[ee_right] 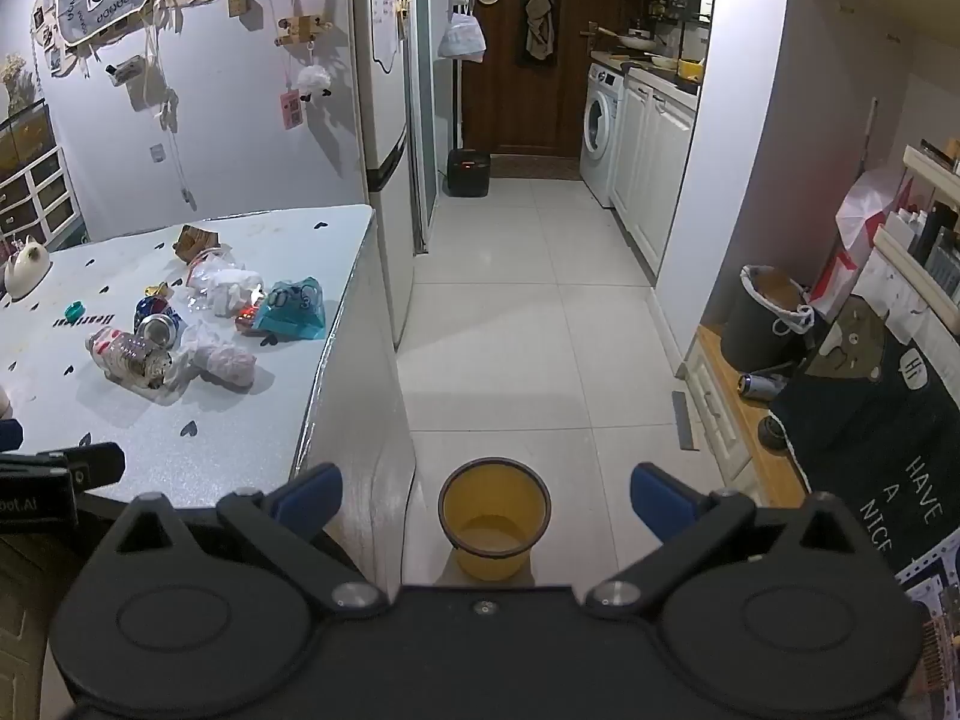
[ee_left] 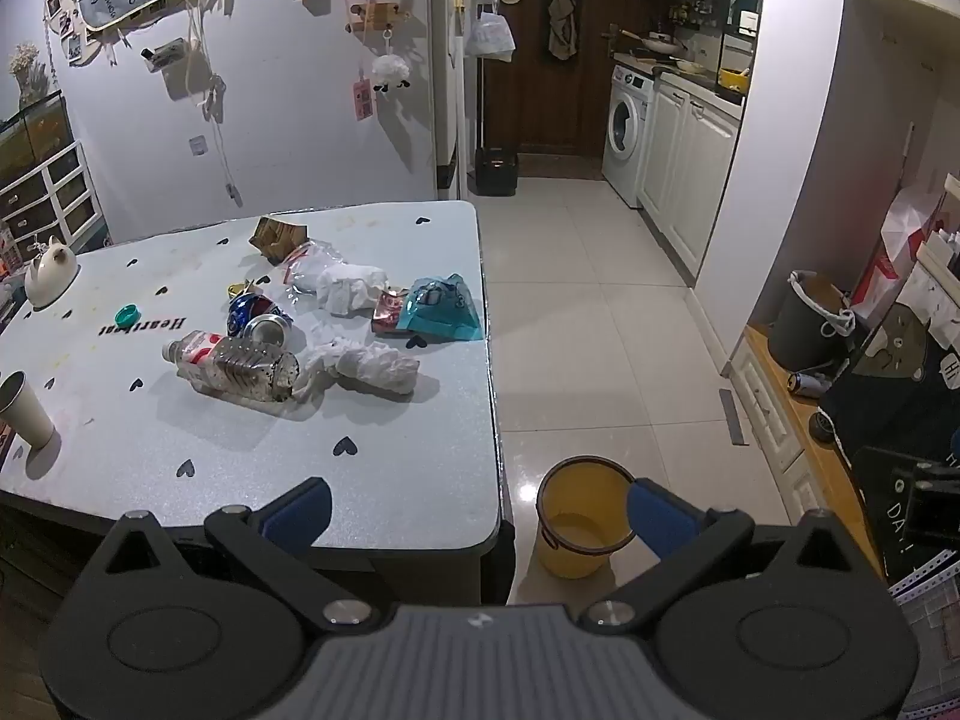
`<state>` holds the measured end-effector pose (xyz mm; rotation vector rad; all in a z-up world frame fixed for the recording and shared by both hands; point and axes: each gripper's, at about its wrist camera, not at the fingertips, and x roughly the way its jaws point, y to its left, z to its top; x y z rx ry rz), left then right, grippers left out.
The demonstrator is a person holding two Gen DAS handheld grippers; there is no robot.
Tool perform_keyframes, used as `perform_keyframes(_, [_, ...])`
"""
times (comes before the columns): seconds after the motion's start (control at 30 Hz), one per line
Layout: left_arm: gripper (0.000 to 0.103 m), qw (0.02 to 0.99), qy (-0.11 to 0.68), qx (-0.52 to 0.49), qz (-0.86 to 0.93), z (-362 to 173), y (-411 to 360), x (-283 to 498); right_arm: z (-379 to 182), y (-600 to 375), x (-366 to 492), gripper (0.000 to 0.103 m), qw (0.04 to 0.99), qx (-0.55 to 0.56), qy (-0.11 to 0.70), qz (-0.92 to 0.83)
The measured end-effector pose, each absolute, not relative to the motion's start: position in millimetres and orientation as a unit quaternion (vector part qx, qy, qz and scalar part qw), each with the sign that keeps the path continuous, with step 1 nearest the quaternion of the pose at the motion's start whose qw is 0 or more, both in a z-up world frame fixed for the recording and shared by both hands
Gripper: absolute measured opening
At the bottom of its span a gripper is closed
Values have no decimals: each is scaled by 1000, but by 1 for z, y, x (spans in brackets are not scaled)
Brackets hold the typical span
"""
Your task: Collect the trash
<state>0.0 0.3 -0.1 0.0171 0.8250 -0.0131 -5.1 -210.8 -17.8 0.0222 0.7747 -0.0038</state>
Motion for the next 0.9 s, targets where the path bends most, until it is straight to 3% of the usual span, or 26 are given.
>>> perform_keyframes(0.9, [103, 916, 401, 8, -6, 0, 0, 0, -18, -212, 1, 103, 926, 13, 378, -2])
